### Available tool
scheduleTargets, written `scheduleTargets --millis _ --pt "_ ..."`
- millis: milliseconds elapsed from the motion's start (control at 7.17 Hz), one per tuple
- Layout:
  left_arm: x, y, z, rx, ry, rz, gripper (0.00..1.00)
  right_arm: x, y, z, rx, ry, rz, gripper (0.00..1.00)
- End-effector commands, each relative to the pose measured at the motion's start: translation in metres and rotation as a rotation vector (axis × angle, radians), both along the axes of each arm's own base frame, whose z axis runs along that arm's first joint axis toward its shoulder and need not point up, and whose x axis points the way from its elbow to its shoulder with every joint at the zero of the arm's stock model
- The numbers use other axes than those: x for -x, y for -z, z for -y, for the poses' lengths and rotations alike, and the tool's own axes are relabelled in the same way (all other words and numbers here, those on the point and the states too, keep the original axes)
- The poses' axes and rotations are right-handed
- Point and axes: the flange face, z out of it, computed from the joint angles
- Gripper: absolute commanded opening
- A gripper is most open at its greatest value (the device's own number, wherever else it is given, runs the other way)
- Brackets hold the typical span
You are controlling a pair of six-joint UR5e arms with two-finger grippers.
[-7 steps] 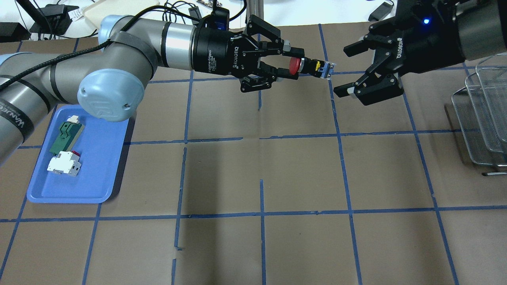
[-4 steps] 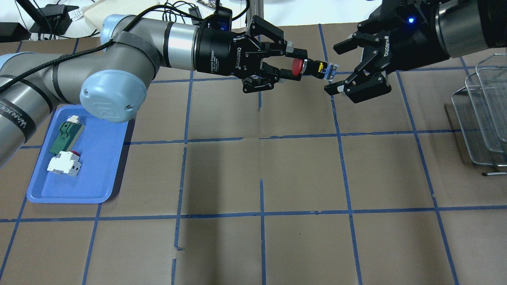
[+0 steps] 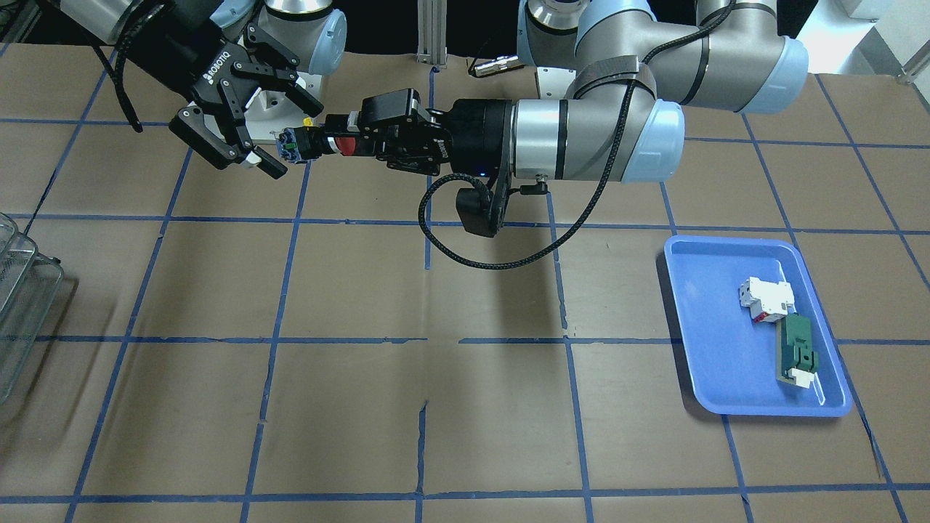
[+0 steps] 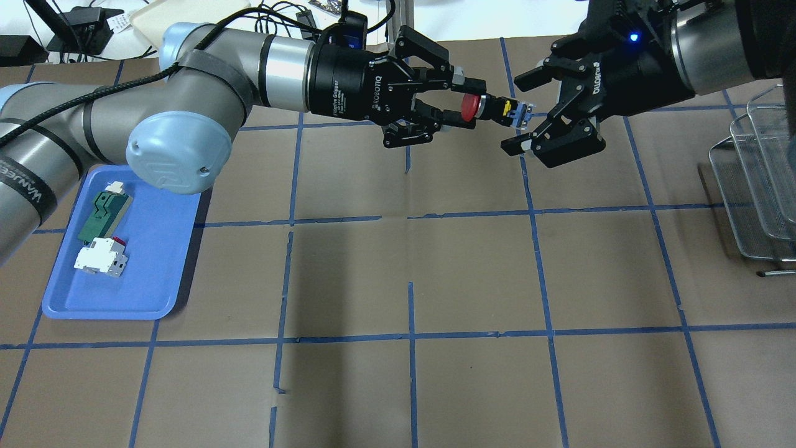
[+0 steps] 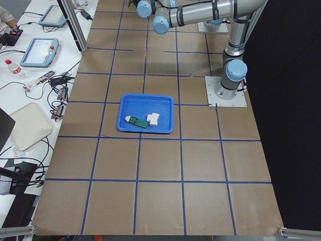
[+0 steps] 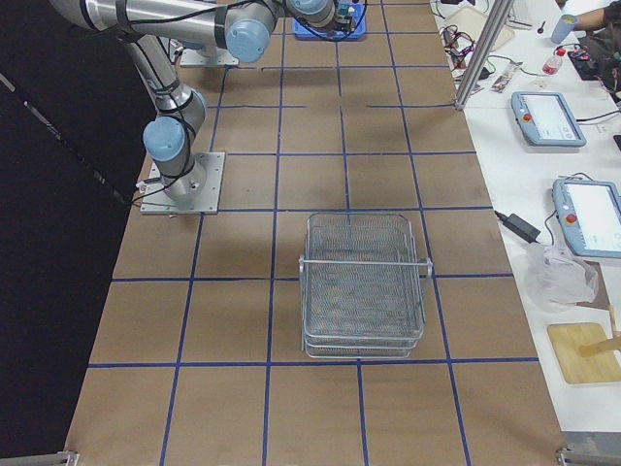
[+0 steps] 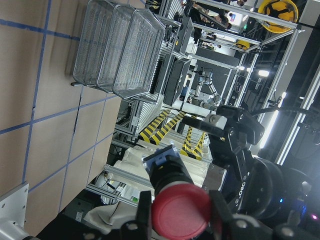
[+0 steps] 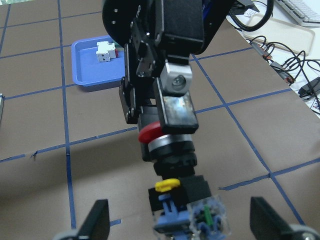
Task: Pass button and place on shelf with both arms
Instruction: 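Close the right gripper on the blue base of the held button block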
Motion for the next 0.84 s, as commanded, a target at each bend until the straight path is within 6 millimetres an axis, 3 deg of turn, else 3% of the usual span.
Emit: scheduleTargets --millis 0,140,419,558,698 --pt "0.0 -0.002 -0.002 0.002 0.001 0.004 0.0 -0.001 0.003 -0.001 -0.023 0.011 0.005 1.0" --pt "0.0 -0.01 -0.005 -0.002 -0.002 0.005 0.0 -0.001 0.004 -0.001 -0.023 0.01 0.006 0.98" --pt "0.0 -0.009 -0.004 -0.003 -0.004 0.007 0.0 -0.001 0.003 -0.001 -0.022 0.01 0.004 0.47" --pt "0.0 -0.005 -0.002 -0.005 -0.004 0.007 0.0 -0.001 0.003 -0.002 -0.021 0.011 0.004 0.29" --pt "0.0 -0.006 -0.002 -0.003 -0.004 0.007 0.0 -0.001 0.0 -0.002 -0.015 0.011 0.002 0.22"
